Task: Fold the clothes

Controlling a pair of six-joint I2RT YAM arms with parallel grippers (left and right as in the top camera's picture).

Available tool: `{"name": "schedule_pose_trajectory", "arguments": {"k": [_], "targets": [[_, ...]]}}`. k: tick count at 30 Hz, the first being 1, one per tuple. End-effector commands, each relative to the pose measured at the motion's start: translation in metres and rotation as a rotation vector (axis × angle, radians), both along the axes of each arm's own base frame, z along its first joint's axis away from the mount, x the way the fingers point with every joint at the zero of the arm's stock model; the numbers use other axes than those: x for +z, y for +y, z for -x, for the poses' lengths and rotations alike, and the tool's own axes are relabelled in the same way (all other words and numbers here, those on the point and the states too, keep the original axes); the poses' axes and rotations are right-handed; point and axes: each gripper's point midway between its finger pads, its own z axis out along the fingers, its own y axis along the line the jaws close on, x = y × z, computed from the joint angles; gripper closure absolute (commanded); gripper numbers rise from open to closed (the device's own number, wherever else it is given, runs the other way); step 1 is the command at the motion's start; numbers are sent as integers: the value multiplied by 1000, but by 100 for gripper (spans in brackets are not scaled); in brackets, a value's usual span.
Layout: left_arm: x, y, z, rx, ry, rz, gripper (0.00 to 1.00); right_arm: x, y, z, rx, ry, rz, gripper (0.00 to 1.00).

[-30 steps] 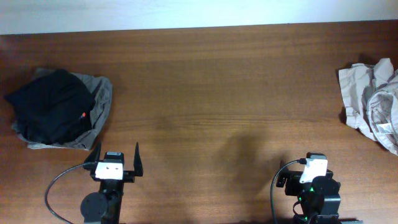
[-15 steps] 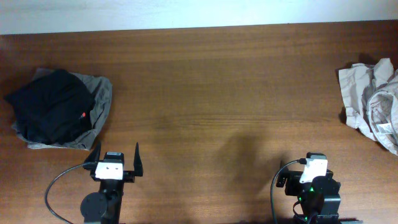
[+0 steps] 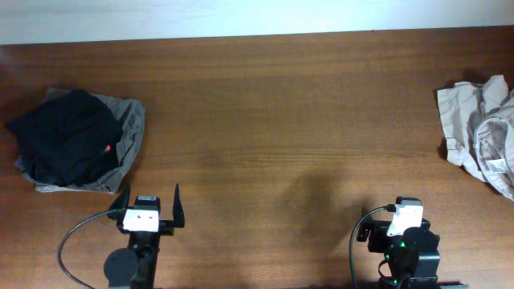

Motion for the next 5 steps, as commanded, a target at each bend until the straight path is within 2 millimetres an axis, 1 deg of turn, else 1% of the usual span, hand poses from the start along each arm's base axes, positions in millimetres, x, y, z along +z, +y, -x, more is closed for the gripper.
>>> {"name": "schedule_pose_trajectory", "arguments": {"k": [1, 5], "targets": [[-1, -4, 0, -17, -4, 13, 1, -3, -1, 0, -10, 0, -6, 1], [-2, -4, 0, -17, -4, 13, 1, -3, -1, 0, -10, 0, -6, 1]]}}
